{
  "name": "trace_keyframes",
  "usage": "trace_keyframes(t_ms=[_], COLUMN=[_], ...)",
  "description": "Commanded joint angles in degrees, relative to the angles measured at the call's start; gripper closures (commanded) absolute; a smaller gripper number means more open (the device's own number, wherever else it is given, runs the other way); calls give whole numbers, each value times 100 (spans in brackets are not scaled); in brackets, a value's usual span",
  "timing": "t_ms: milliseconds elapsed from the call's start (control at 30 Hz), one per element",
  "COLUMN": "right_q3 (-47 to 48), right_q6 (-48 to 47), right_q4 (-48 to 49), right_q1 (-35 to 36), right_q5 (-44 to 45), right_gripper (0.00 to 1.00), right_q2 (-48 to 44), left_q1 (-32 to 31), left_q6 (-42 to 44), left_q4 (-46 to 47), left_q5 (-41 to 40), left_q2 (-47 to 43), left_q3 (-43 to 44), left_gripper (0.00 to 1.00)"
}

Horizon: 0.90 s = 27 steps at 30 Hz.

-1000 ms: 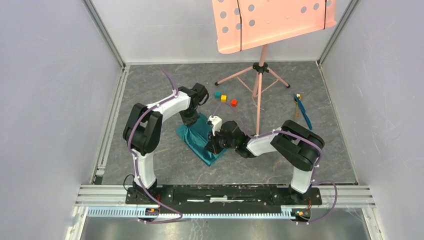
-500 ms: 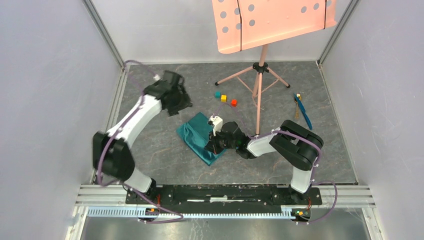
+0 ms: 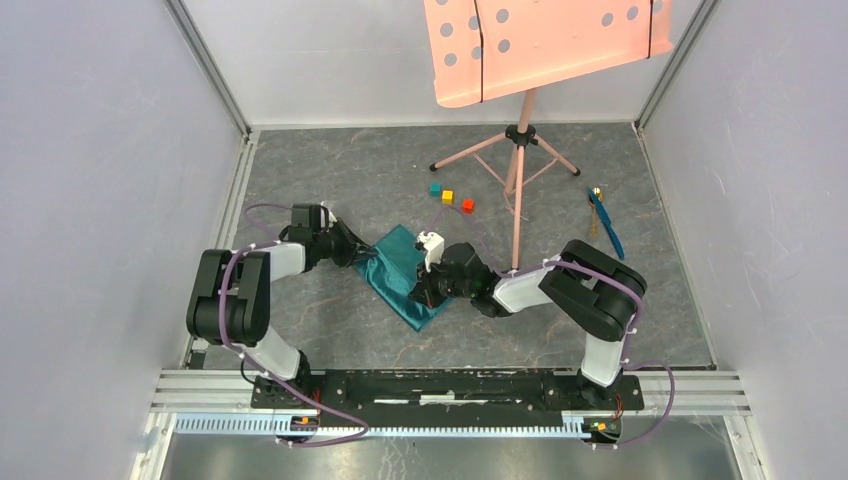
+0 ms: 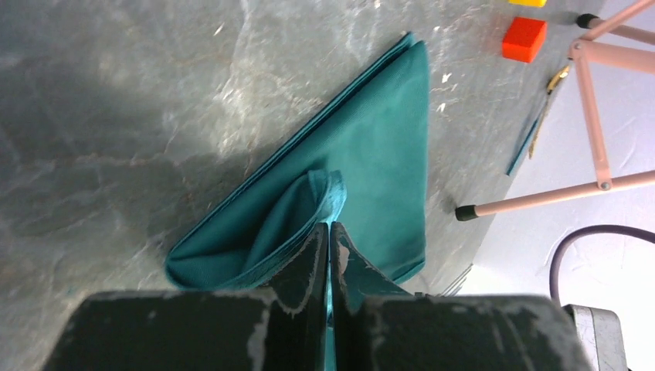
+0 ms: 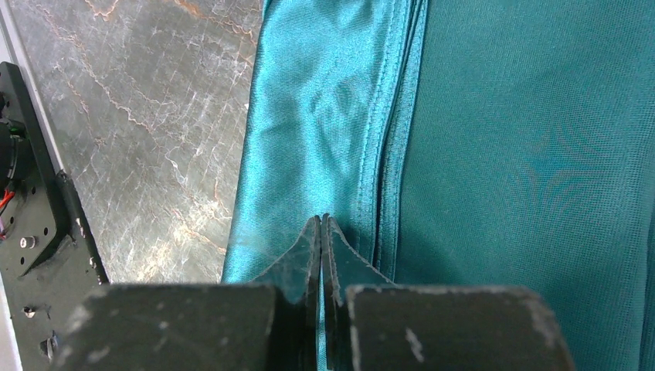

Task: Fold the napkin into a case and place the utensils inside
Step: Smooth out the 2/3-rectangle-folded napkin at the center of the board.

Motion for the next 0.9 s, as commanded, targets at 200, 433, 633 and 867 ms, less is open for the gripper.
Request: trace_keyframes(t_ms=[200,433,633,867], right_q3=[186,781,1940,2889], right_q6=[-175,-317,90,381], right_q4=[-418,-649,-319,75], right_q1=[7,-8,-9,-30], right_q5=[-21,-342,-1105,-1694], right_gripper=[96,71,64,67], right_q2=[60,-230,658,1676], left_q1=[226,269,269,269], left_q6=[-419,-362,-366,-315], left_q4=[1690,1782,1685,1506], left_q5=[-216,-87,-21,-53], left_q2=[567,859,822,823], left_q3=[-340,-368,-347,-349], left_gripper=[94,94,93,93])
